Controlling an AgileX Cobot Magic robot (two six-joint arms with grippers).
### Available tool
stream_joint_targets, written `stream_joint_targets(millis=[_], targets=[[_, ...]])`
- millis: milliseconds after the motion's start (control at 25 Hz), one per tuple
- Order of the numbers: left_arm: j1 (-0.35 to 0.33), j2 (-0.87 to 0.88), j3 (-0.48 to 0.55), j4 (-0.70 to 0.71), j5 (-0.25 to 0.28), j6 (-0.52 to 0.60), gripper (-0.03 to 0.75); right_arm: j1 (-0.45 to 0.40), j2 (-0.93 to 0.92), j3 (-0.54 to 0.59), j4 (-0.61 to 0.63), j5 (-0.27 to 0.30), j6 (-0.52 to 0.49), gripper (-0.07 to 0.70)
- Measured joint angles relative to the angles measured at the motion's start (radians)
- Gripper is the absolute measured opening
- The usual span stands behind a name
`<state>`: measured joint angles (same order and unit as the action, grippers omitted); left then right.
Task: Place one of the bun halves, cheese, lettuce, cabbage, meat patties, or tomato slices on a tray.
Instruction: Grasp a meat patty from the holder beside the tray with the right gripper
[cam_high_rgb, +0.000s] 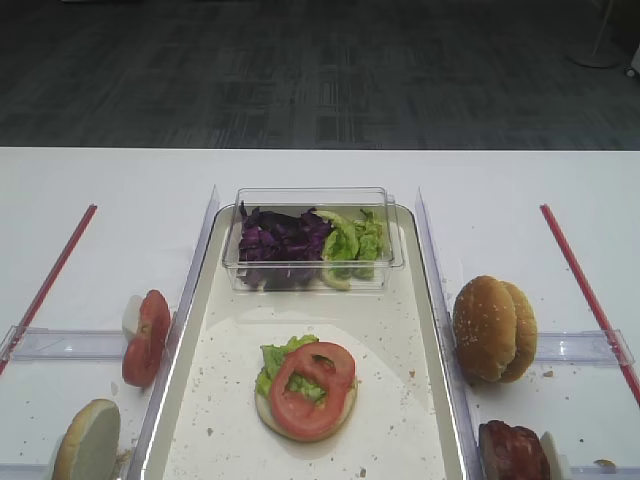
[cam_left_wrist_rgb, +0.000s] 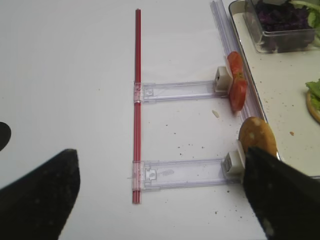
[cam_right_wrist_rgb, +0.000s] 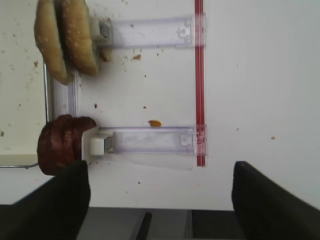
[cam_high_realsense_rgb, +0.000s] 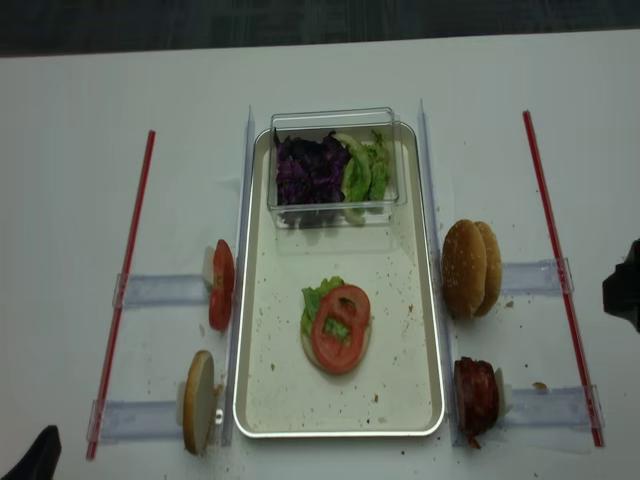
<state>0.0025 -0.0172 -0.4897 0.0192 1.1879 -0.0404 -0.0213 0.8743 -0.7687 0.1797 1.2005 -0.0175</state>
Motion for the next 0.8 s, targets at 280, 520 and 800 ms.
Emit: stream_joint_targets(millis=[280, 520, 800], targets=[[0.000, 0.000, 0.000, -0.002, 0.000, 0.000, 0.611, 0.000, 0.154, 0.000, 0.000, 0.029, -0.002, 0.596], [0.000, 0.000, 0.000, -0.002, 0.000, 0.000, 0.611, 0.000, 0.170, 0.000, 0.002, 0.029, 0.000, 0.596], [0.000, 0.000, 0.000, -0.002, 0.000, 0.000, 0.612, 0.000, 0.179, 0.026, 0.006, 0.029, 0.004, 0.596]])
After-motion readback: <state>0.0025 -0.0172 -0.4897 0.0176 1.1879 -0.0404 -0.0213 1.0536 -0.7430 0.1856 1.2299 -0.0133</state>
